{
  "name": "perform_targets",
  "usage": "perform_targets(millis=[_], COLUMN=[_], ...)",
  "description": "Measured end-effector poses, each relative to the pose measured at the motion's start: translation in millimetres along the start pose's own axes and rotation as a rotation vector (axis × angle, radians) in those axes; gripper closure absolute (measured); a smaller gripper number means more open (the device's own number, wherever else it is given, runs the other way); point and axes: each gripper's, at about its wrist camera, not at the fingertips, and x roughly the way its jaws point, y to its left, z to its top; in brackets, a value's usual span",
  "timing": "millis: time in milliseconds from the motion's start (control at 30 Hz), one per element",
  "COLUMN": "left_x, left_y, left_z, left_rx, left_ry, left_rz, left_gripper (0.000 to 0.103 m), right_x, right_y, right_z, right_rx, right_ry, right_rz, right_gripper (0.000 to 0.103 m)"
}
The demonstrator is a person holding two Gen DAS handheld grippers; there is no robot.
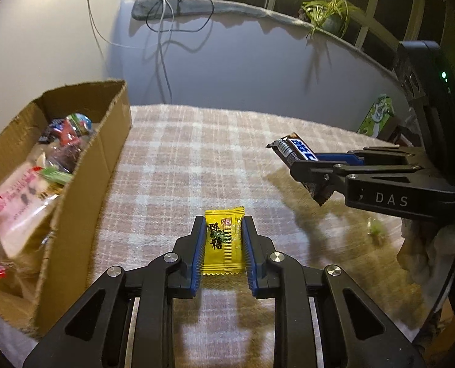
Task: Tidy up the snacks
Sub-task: 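Carry the chocolate bar with the right tool while the left tool carries the yellow packet to the box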
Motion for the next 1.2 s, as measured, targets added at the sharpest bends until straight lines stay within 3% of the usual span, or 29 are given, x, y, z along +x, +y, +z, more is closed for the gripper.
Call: perform_targets(millis=[667,1200], left_x=[-75,-97], left_y=[34,89], left_z=[9,16], left_rx=[-0.021,-0.066], left_ry=[-0.156,-0.2], left_rz=[0.026,0.074], left_gripper=[0.081,0.082], right_x=[-46,-26], right_y=[61,126], right_z=[23,62], right_rx=[-0.078,-0.158], right_ry=[-0.093,-0.104], right_rz=[0.021,0.071], right_gripper=[0.073,0.073])
